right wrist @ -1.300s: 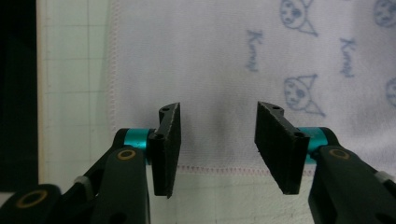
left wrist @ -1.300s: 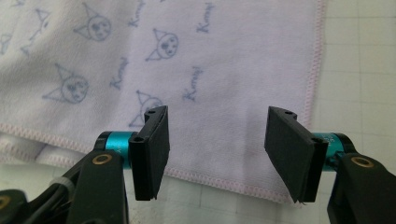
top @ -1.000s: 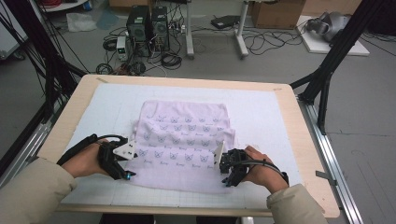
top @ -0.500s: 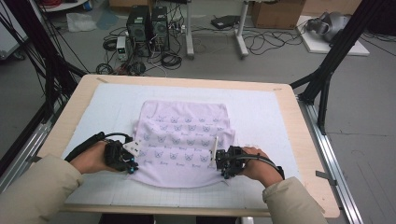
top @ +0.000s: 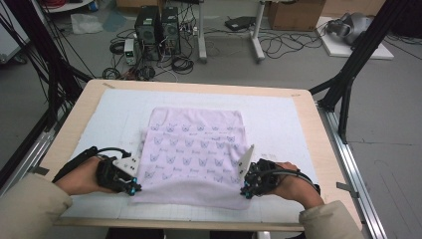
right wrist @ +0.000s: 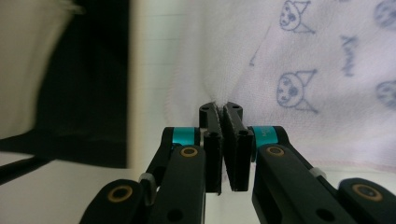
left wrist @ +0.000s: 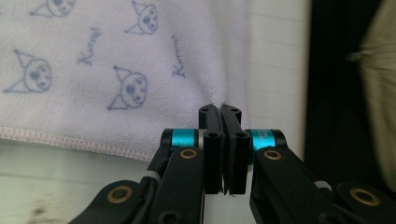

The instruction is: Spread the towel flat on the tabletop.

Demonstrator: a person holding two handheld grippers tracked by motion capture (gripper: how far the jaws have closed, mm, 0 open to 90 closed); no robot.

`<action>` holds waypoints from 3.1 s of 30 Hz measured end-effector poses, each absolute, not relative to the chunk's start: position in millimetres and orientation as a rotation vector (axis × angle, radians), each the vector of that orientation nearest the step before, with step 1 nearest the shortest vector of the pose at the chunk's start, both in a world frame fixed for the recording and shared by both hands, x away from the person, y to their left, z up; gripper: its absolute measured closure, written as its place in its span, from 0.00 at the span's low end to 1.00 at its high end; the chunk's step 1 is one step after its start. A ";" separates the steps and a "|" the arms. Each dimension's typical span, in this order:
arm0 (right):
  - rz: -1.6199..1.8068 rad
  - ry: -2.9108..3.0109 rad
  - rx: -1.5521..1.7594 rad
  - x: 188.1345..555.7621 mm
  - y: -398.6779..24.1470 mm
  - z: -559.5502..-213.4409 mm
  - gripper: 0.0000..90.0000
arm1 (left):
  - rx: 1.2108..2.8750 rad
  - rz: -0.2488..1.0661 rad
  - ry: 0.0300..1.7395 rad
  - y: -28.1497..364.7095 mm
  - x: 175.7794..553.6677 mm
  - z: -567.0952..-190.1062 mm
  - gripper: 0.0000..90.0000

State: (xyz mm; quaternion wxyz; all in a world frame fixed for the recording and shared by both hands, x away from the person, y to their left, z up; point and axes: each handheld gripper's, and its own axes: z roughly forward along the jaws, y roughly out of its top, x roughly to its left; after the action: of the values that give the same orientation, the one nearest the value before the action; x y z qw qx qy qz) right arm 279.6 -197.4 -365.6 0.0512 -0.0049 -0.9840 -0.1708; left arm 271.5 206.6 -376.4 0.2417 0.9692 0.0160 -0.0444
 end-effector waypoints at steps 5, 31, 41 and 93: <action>-0.673 -2.758 0.168 249.4 -205.7 -360.0 0.77 | 2.511 -0.157 -0.108 213.5 239.1 -365.4 0.86; -0.249 -3.143 -0.008 285.3 -174.4 -407.2 0.69 | 2.744 0.075 0.169 182.6 290.8 -412.0 0.69; -0.284 -3.076 -0.131 295.5 -177.4 -405.0 0.98 | 2.740 0.012 0.232 181.2 296.5 -411.1 0.98; -0.262 -3.074 -0.147 303.9 -167.0 -402.3 0.99 | 2.720 0.049 0.222 190.6 292.0 -407.1 0.98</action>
State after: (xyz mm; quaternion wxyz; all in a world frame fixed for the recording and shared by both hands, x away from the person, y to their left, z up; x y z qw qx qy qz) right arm 303.9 -167.0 -402.3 0.0265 -0.0476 -0.9949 -0.0848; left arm 292.0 190.6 -407.1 0.2044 0.9755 0.0797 0.0175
